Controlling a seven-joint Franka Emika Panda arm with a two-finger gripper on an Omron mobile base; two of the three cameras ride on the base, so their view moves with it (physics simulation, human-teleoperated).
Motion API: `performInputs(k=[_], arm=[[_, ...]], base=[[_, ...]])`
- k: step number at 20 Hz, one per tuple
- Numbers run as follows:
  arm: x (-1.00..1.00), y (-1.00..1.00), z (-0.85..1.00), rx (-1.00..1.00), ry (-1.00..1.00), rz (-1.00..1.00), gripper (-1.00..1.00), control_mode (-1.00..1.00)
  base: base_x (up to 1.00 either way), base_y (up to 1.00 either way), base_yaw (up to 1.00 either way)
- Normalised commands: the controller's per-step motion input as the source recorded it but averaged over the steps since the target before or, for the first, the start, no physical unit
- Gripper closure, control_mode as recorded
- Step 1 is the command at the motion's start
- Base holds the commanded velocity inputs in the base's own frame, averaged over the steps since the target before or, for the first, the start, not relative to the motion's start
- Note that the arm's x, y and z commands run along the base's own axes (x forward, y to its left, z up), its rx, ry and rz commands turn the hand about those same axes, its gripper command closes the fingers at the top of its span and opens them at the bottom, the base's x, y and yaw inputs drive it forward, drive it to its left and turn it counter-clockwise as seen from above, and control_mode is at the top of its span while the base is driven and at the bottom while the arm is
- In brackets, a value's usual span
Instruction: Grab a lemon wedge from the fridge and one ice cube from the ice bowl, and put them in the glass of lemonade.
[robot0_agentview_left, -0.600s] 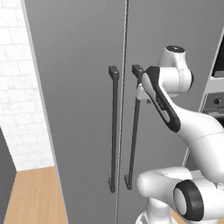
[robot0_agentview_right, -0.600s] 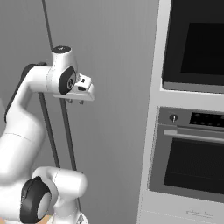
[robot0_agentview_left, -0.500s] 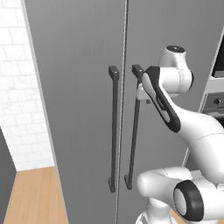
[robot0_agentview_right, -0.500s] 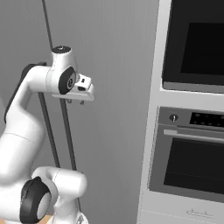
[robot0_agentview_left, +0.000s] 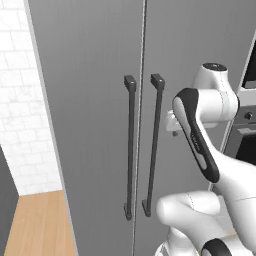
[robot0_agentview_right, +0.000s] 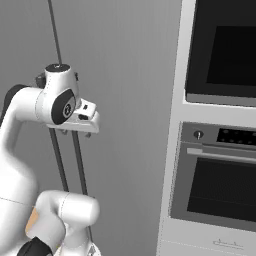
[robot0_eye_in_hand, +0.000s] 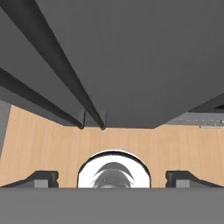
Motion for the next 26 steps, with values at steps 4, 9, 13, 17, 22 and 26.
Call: performInputs(k=[4,9,13,17,22,26], arm=[[-0.20,0.03,-0.49,0.04,0.00,-0.08,-1.00,-1.00],[0.00,0.05,-0.17,0.03,0.00,-0.07,-1.00,1.00],[0.00,0.00,0.00,0.00,0.00,0.00,-1.00,1.00],[0.00,0.00,0.00,0.00,0.00,0.00,-1.00,1.00],[0.00,0.00,0.00,0.00,0.00,0.00,-1.00,1.00],[0.00,0.00,0.00,0.00,0.00,0.00,-1.00,1.00]], base=[[0.00,0.00,0.00],[0.00,0.06,-0.01],[-0.11,0.64,-0.01],[-0.08,0.20,0.00],[-0.61,0.00,0.00],[-0.72,0.03,0.00]])
